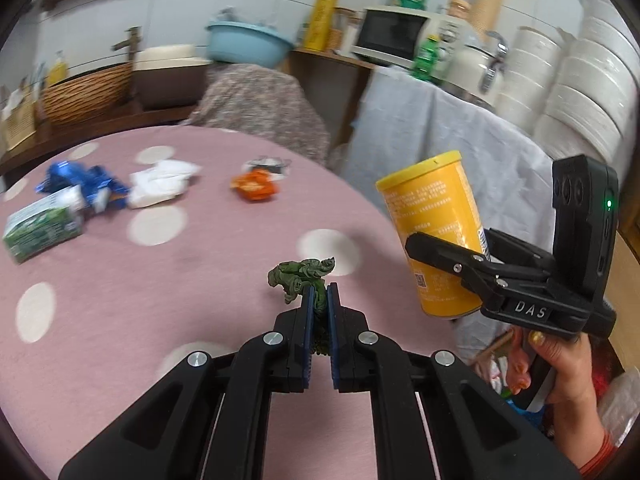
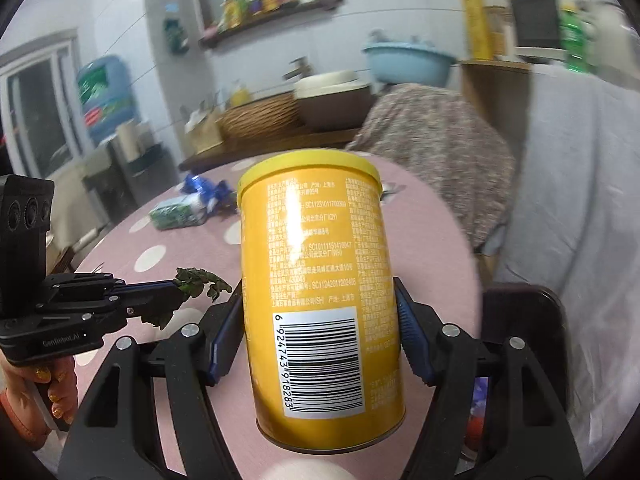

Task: Collect trash
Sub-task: 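Carry the leaf and yellow can to the bin and release both inside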

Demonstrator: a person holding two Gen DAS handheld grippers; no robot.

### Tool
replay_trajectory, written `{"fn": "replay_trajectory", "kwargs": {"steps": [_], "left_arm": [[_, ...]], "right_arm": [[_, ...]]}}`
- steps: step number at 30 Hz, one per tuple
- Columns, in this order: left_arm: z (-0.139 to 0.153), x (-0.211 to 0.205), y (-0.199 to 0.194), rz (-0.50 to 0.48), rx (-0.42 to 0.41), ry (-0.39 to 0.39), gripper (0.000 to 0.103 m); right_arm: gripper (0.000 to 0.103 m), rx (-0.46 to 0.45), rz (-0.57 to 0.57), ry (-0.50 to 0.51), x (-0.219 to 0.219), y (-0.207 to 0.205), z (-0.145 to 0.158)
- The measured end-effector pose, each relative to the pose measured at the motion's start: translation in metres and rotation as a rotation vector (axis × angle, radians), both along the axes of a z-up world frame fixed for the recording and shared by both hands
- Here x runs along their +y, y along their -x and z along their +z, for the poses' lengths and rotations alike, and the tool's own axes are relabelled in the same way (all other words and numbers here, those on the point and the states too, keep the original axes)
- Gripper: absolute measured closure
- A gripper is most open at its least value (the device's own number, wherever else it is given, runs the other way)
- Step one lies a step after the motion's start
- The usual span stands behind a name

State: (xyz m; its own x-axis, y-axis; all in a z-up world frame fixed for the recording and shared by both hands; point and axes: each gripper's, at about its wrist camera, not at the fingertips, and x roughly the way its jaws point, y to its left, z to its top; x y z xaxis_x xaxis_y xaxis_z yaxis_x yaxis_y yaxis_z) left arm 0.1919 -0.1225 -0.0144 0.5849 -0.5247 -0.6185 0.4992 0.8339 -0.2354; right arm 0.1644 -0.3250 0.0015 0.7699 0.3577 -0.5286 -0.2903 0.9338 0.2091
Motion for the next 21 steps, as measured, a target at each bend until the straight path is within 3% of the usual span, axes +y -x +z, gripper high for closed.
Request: {"fn": "replay_trajectory", "kwargs": {"steps": [9,15,21], "left_arm": [[0.013,-0.111,-0.012,-0.241,0.024,0.003,0.095],[0.001,-0.181,-0.038,-0.313,0.144,0.002,0.095],[-0.024,-0.23,-0.059,-0.314,0.22,-0.045,0.095]], "right_arm": [[0.035,0.016,-0.286,0.004,-0.121,0.042,-0.021],[0.035,0.099,-0.415,-0.025,-0.185,0.037,-0.069],[0.035,0.193,-0.434,-0.033,-0.212,0.004,-0.121]]}}
